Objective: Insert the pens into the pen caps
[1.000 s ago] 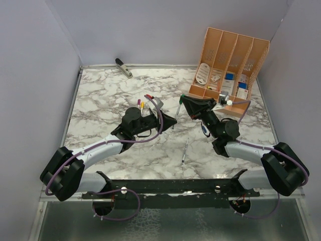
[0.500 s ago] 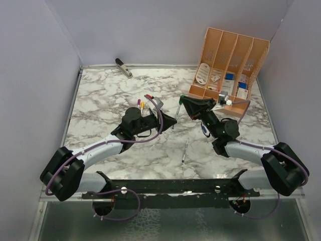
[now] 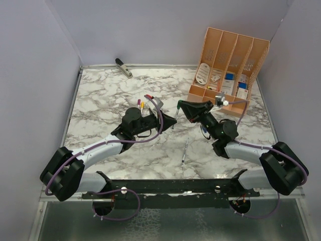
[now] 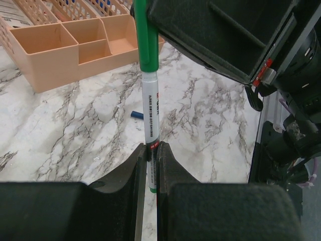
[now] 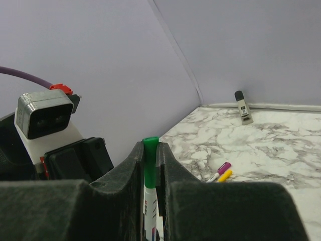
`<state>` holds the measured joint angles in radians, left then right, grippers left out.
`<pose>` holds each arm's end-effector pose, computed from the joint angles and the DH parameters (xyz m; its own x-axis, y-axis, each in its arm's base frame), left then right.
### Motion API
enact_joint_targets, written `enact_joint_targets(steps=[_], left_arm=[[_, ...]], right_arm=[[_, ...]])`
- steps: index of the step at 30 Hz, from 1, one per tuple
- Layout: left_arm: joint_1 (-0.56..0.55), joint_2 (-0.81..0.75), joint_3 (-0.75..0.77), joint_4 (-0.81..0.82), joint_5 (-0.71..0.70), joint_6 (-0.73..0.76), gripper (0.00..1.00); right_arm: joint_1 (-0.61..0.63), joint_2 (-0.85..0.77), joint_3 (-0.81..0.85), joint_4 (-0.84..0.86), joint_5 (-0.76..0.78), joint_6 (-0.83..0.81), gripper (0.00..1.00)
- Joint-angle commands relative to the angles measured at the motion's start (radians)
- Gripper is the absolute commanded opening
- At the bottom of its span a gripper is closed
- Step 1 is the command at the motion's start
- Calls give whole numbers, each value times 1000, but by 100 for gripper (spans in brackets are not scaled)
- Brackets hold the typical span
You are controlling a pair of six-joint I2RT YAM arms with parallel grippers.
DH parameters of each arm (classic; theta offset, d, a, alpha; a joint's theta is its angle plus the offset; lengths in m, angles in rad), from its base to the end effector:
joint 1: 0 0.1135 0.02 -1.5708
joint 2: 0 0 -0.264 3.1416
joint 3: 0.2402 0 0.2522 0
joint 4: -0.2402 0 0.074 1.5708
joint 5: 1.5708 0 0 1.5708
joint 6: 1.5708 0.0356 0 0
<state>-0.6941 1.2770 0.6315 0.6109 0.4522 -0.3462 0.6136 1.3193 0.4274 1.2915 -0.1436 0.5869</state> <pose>0.2062 -0.1919 0.2631 -0.3341 -0.1190 -0.9350 0.8480 0.3951 -0.3533 0.2059 0.1513 0.2587 -0.1104 0.5926 -0.7979 -0.7404 0.4865 0.4638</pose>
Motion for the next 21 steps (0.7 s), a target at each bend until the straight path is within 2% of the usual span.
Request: enact_joint_targets(steps=[1, 7, 13, 21], left_arm=[[-4, -51, -5, 58, -38, -5, 0], [-4, -84, -22, 103, -109, -32, 0], [-4, -115, -13, 132, -195, -21, 0], [-4, -75, 28, 186, -254, 2, 0]], right_arm=[[2, 40, -32, 20, -67, 38, 1], [2, 69, -31, 22, -101, 43, 1], [9, 92, -12, -50, -130, 21, 1], [43, 126, 9, -146, -144, -5, 1]])
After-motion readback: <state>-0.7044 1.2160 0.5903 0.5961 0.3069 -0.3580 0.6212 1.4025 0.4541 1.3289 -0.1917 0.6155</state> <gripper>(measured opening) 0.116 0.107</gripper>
